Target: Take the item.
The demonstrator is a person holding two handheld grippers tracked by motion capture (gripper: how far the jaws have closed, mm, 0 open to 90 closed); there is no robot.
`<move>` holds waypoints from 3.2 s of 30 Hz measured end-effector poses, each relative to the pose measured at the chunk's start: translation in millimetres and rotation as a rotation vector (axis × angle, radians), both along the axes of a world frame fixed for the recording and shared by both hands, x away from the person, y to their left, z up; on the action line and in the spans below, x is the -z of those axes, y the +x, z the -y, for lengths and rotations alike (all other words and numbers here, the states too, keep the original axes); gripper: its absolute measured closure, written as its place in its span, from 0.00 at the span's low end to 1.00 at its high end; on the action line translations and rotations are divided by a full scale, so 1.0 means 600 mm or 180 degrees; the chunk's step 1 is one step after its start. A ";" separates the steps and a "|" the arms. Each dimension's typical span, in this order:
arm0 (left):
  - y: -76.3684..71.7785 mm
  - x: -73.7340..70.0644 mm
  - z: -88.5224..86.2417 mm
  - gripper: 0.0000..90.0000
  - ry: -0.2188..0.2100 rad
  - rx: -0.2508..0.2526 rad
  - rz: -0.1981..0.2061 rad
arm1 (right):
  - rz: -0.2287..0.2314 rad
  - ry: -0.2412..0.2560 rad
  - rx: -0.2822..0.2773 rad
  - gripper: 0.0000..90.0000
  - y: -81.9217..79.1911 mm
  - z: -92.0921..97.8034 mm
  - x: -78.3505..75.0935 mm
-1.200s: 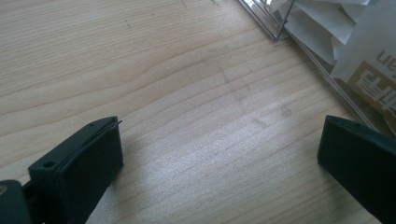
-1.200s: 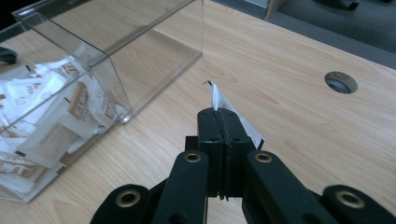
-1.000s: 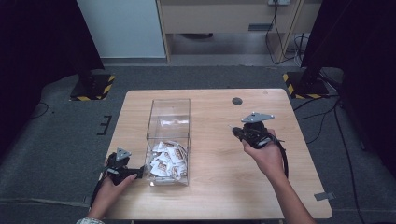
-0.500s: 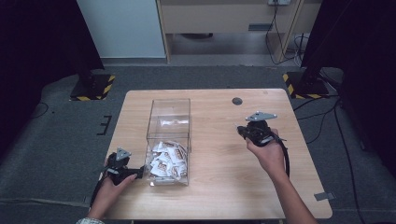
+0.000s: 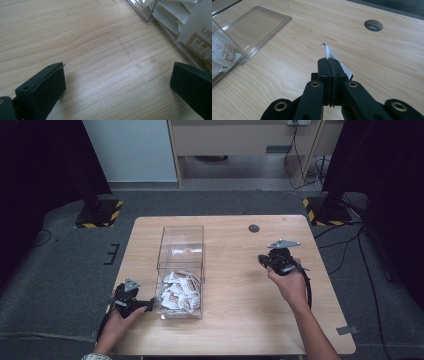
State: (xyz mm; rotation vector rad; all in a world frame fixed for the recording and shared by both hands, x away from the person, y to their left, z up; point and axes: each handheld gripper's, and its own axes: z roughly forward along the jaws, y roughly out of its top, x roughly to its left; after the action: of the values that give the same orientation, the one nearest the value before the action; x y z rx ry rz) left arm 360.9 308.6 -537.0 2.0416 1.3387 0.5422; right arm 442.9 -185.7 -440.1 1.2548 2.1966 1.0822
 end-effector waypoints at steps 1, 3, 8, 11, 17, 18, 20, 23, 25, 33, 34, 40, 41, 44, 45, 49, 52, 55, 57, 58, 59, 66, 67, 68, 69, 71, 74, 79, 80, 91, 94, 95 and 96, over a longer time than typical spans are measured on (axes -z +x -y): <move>0.000 0.000 0.000 0.00 0.0001 0.0000 0.0000 | -0.0010 -0.0016 -0.0003 0.99 -0.002 -0.001 0.004; 0.000 0.000 0.000 0.00 0.0001 0.0000 0.0000 | -0.0026 -0.0021 -0.0005 0.99 -0.003 0.000 0.007; 0.000 0.000 0.000 0.00 0.0001 0.0000 0.0000 | -0.0109 -0.0043 0.0023 0.99 -0.003 0.007 0.029; 0.000 0.000 0.000 0.00 0.0001 0.0000 0.0000 | -0.0171 -0.0057 0.0043 0.99 -0.001 0.009 0.043; 0.000 0.000 0.000 0.00 0.0001 0.0000 0.0000 | -0.0214 -0.0048 0.0049 0.99 0.002 0.005 0.058; 0.000 0.000 0.000 0.00 0.0001 0.0000 0.0000 | -0.0214 -0.0048 0.0049 0.99 0.002 0.005 0.058; 0.000 0.000 0.000 0.00 0.0001 0.0001 0.0000 | -0.0221 -0.0051 0.0037 0.99 0.002 0.002 0.060; 0.000 0.000 0.000 0.00 0.0001 0.0000 0.0000 | -0.0222 -0.0058 0.0020 0.99 0.003 -0.003 0.061; 0.000 0.000 0.000 0.00 0.0001 0.0000 0.0000 | -0.0229 -0.0041 0.0022 0.99 0.005 -0.009 0.064; 0.000 0.000 0.000 0.00 0.0003 0.0004 -0.0002 | -0.0259 -0.0067 -0.0031 0.99 0.010 -0.026 0.073; 0.000 0.000 0.000 0.00 0.0003 0.0005 -0.0002 | -0.0256 -0.0062 -0.0034 0.99 0.011 -0.028 0.074; 0.000 0.000 0.000 0.00 0.0002 0.0004 0.0000 | -0.0292 -0.0077 -0.0050 0.98 0.013 -0.036 0.084; 0.000 0.000 0.000 0.00 0.0001 0.0004 0.0000 | -0.0292 -0.0075 -0.0045 0.98 0.014 -0.036 0.085; 0.000 0.000 0.000 0.00 0.0002 0.0004 0.0000 | -0.0301 -0.0078 -0.0053 0.98 0.013 -0.037 0.087; 0.000 0.000 0.000 0.00 0.0002 0.0004 0.0000 | -0.0297 -0.0081 -0.0052 0.98 0.013 -0.036 0.088; 0.000 0.000 0.000 0.00 0.0002 0.0004 -0.0001 | -0.0310 -0.0075 -0.0048 0.97 0.013 -0.036 0.089; 0.000 0.000 0.000 0.00 0.0002 0.0004 0.0000 | -0.0310 -0.0062 -0.0035 0.97 0.013 -0.036 0.089; 0.000 0.000 0.000 0.00 0.0002 0.0004 0.0000 | -0.0315 -0.0066 -0.0041 0.96 0.013 -0.036 0.089; 0.000 0.000 0.000 0.00 0.0001 0.0004 0.0000 | -0.0316 -0.0069 -0.0055 0.95 0.013 -0.036 0.089; 0.000 0.000 0.000 0.00 0.0001 0.0003 0.0000 | -0.0324 -0.0065 -0.0053 0.95 0.013 -0.036 0.089; 0.000 0.000 0.000 0.00 0.0002 0.0004 0.0000 | -0.0322 -0.0063 -0.0053 0.95 0.013 -0.037 0.089; 0.000 0.000 0.000 0.00 0.0001 0.0004 0.0000 | -0.0325 -0.0049 -0.0045 0.93 0.012 -0.036 0.087; 0.000 0.000 0.000 0.00 0.0001 0.0004 -0.0001 | -0.0324 -0.0047 -0.0045 0.93 0.011 -0.036 0.087; 0.000 0.000 0.000 0.00 0.0002 0.0004 -0.0002 | -0.0321 -0.0045 -0.0051 0.93 0.011 -0.036 0.086; 0.000 0.000 0.000 0.00 0.0001 0.0004 0.0000 | -0.0316 -0.0040 -0.0044 0.93 0.011 -0.036 0.085; 0.000 0.000 0.000 0.00 0.0001 0.0004 0.0000 | -0.0313 -0.0033 -0.0044 0.92 0.010 -0.035 0.084; 0.000 0.000 0.000 0.00 0.0002 0.0004 0.0000 | -0.0299 -0.0019 -0.0032 0.90 0.010 -0.034 0.081; 0.000 0.000 0.000 0.00 0.0002 0.0004 -0.0001 | -0.0268 0.0009 -0.0001 0.84 0.008 -0.030 0.074; 0.000 0.000 0.000 0.00 0.0002 0.0004 -0.0001 | -0.0268 0.0009 -0.0001 0.84 0.008 -0.030 0.074; 0.000 0.000 0.000 0.00 0.0002 0.0004 0.0000 | -0.0234 0.0083 0.0060 0.63 0.002 -0.026 0.055; 0.000 0.000 0.000 0.00 0.0001 0.0004 0.0000 | -0.0227 0.0114 0.0062 0.56 -0.001 -0.026 0.050; 0.000 0.000 0.000 0.00 0.0001 0.0004 0.0000 | -0.0216 0.0117 0.0058 0.54 -0.001 -0.026 0.049; 0.000 0.000 0.000 0.00 0.0001 0.0004 0.0000 | -0.0218 0.0122 0.0063 0.51 -0.002 -0.025 0.047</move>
State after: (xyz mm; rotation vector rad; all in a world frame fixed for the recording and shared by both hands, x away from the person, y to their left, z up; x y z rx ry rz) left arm 361.0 308.5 -537.0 2.0426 1.3374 0.5421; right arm 441.8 -170.5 -468.4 1.3459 2.2184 1.0938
